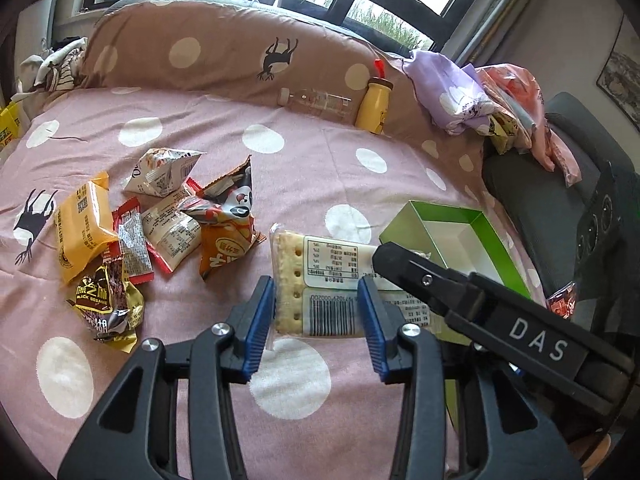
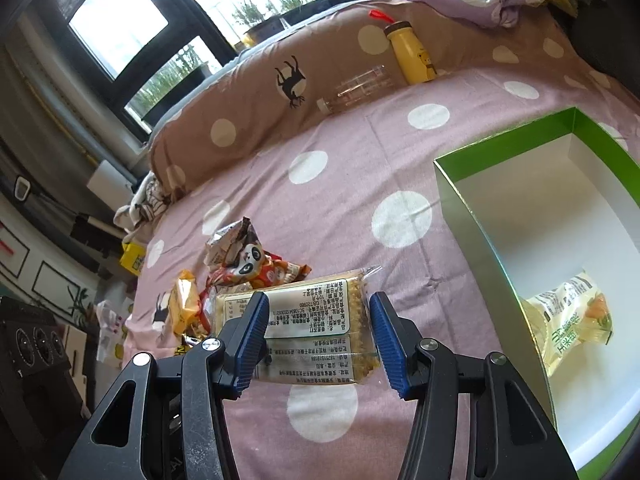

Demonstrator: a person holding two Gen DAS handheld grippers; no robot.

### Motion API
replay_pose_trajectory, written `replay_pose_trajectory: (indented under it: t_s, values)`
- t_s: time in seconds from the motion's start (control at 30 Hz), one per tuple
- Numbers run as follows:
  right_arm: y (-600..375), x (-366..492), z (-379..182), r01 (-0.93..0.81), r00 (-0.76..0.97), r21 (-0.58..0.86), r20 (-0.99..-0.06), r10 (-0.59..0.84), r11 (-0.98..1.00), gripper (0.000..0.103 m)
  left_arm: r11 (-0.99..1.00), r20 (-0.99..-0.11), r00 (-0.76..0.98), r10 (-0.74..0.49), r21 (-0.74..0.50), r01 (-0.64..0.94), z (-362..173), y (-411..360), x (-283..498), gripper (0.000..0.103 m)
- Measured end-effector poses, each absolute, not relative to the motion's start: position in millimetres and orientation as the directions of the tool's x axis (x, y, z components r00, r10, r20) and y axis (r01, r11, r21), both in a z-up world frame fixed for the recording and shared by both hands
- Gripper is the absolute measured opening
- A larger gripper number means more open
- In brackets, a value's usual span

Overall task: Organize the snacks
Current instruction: 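Grasp the cracker pack with the right gripper and lift it, then carry the cracker pack into the green box and release it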

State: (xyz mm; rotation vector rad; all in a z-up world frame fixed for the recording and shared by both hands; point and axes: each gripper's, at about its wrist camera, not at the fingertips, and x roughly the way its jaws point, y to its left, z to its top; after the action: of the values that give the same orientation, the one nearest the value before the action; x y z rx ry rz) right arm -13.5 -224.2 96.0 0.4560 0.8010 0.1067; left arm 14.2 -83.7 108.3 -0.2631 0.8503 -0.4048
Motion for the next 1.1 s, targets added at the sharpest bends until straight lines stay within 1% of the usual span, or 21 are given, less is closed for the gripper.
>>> replay_pose_trajectory:
  t_s: [0.43,0.97,1.1]
  values:
    - [-222,-29,111,0.087,0.723,0.388,-0.659,0.21,0.918,0.056,0.892,-0.643,0.618,-0.451,-0.351,0.286,122,-91,1,0.042]
    - [-228,-40,124,0.083,0.741,0.386,-0.64,0.202,0.919,0.056,0.876,-0.619,0.621,-0.482,-0.358,0.323,135,-96,-8,0.042]
    - [-235,-47,129,0.094,0.749,0.379,-0.636,0.185,0.921,0.056,0.877,-0.617,0.623,-0.481,-0.332,0.348,141,-106,-12,0.042]
